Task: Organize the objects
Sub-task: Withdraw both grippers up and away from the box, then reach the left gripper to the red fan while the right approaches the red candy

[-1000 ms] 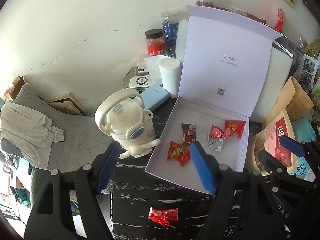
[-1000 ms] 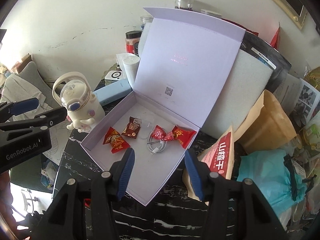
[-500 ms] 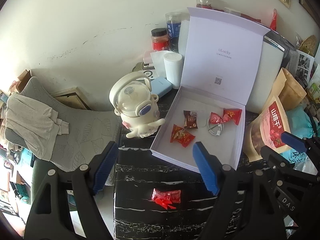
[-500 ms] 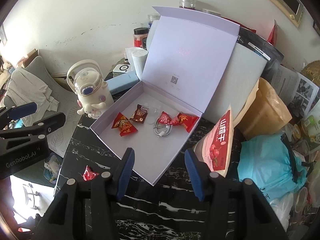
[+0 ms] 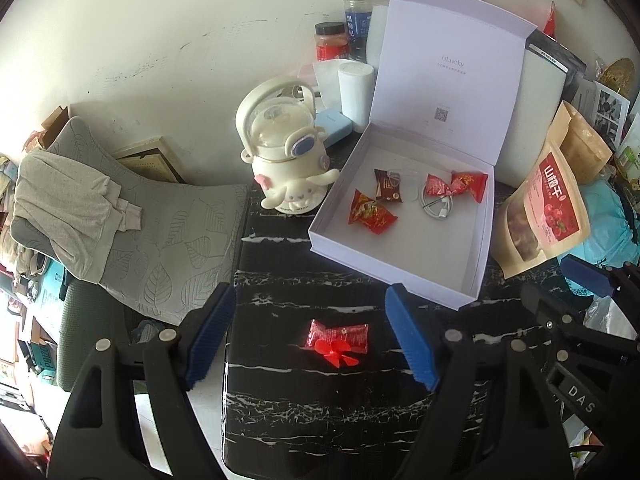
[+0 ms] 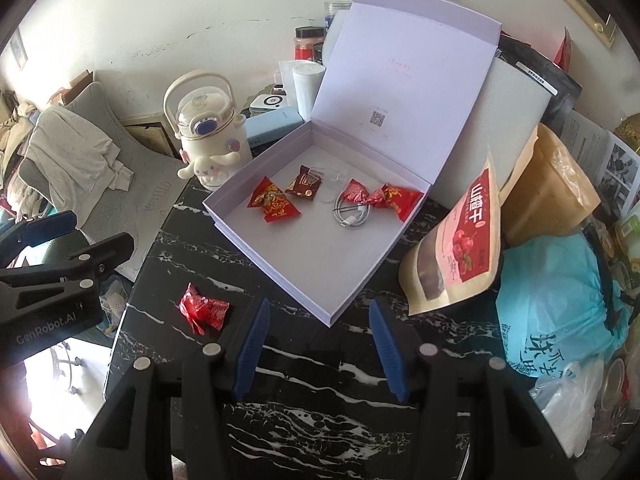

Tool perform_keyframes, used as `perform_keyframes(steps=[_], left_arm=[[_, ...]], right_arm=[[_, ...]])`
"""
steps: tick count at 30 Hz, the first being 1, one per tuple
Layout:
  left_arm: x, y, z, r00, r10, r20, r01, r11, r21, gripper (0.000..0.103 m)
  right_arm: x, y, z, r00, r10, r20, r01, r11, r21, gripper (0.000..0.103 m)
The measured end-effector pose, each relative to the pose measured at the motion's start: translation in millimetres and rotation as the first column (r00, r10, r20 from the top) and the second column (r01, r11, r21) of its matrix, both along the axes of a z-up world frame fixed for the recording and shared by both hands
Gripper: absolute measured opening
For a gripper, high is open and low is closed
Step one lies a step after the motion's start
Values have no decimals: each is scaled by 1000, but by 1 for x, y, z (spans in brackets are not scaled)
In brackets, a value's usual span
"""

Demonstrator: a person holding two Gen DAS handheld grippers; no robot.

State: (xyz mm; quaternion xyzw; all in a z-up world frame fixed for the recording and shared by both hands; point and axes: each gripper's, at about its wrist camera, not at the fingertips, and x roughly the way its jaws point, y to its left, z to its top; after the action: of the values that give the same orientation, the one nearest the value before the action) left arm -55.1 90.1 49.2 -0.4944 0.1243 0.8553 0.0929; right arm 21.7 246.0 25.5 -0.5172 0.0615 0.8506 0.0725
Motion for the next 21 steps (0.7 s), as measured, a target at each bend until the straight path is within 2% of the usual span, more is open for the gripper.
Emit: perform_keyframes(steps=[7,21], left_arm=[[18,-20,-18,999,35,32,-36,999,32,76],[42,-40,-69,988,71,135,-76,996,36,76]], right_arm=[[9,-15,-23,998,47,49,-46,999,-18,53],[15,-33,-69,984,128,124,-121,991,-60,53]])
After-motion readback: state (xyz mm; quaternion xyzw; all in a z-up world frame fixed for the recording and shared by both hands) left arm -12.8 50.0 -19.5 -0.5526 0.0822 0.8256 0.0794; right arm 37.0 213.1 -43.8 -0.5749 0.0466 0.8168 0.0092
